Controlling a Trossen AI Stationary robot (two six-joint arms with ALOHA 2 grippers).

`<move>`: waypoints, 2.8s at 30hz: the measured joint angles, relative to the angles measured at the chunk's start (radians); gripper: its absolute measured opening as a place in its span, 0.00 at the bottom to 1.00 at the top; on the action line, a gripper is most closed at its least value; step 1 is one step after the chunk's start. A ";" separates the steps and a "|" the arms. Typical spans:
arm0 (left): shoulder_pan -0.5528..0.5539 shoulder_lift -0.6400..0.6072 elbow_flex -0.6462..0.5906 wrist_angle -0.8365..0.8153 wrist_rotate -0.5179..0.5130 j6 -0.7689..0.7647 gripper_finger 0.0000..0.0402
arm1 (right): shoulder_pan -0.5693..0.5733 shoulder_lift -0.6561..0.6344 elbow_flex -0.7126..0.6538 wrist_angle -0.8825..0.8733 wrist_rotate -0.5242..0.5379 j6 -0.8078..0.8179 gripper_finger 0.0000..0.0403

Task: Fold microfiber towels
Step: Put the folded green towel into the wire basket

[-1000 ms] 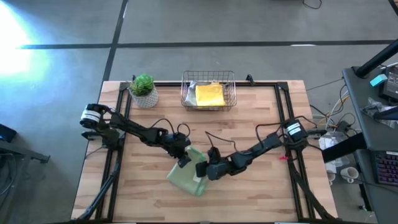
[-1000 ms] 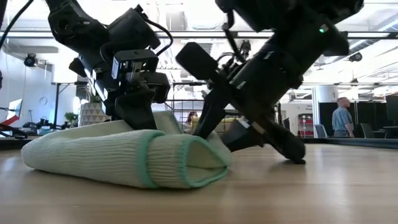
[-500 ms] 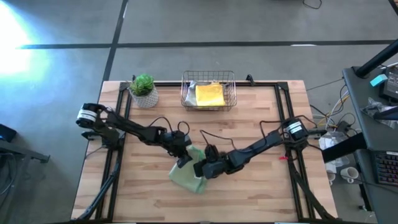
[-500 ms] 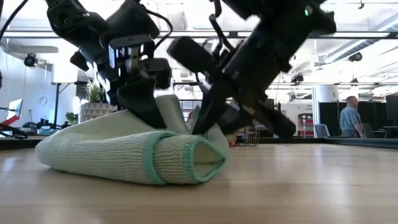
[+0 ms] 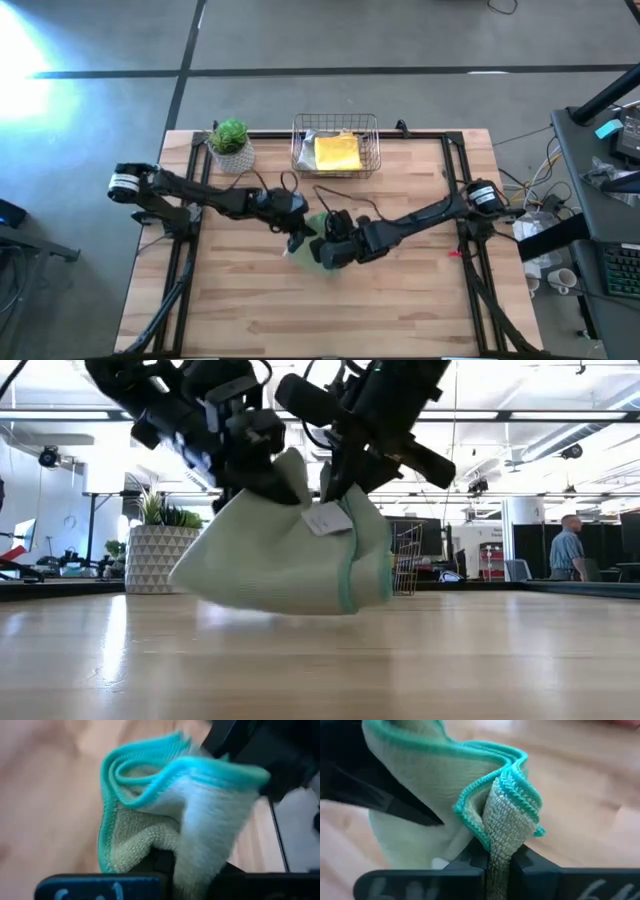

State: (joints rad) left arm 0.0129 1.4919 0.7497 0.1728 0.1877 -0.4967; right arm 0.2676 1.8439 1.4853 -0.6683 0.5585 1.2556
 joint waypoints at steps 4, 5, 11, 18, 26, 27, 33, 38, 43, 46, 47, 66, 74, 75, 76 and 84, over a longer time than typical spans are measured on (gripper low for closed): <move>0.058 -0.035 0.024 -0.002 -0.009 0.068 0.02 | -0.052 -0.025 0.019 -0.038 0.049 -0.045 0.03; 0.073 -0.040 0.032 -0.003 -0.011 0.082 0.02 | -0.068 -0.036 0.022 -0.034 0.060 -0.067 0.03; 0.181 -0.065 0.069 0.002 -0.014 0.129 0.02 | -0.174 -0.102 0.035 -0.042 0.104 -0.207 0.03; 0.308 -0.062 0.143 0.003 -0.070 0.214 0.02 | -0.328 -0.154 0.036 -0.017 0.112 -0.372 0.03; 0.409 0.003 0.235 0.003 -0.143 0.252 0.02 | -0.508 -0.171 0.036 0.157 0.020 -0.573 0.03; 0.419 0.018 0.245 0.003 -0.147 0.252 0.02 | -0.531 -0.168 0.036 0.170 0.004 -0.584 0.03; 0.491 0.105 0.321 0.002 -0.149 0.294 0.02 | -0.662 -0.145 0.036 0.198 -0.084 -0.661 0.03; 0.553 0.174 0.371 -0.002 -0.153 0.297 0.02 | -0.744 -0.105 0.035 0.231 -0.192 -0.698 0.03; 0.586 0.238 0.377 0.001 -0.153 0.296 0.02 | -0.781 -0.052 0.035 0.231 -0.259 -0.709 0.03; 0.602 0.292 0.377 0.000 -0.153 0.295 0.02 | -0.797 -0.018 0.035 0.224 -0.282 -0.723 0.03; 0.606 0.309 0.377 0.000 -0.153 0.296 0.02 | -0.803 -0.009 0.035 0.223 -0.283 -0.730 0.03; 0.658 0.350 0.427 -0.007 -0.135 0.295 0.02 | -0.871 0.019 0.037 0.233 -0.380 -0.864 0.03; 0.654 0.348 0.426 -0.043 -0.133 0.296 0.02 | -0.870 0.018 0.037 0.234 -0.387 -0.930 0.03; 0.654 0.348 0.427 -0.046 -0.133 0.299 0.02 | -0.870 0.018 0.037 0.234 -0.387 -0.938 0.03; 0.654 0.348 0.427 -0.047 -0.133 0.301 0.03 | -0.870 0.018 0.038 0.233 -0.387 -0.941 0.04; 0.656 0.347 0.428 -0.054 -0.142 0.355 0.19 | -0.876 0.018 0.079 0.218 -0.370 -0.975 0.24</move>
State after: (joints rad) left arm 0.6685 1.8393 1.1782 0.1188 0.0460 -0.1417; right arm -0.6079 1.8620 1.5642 -0.4500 0.1886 0.2804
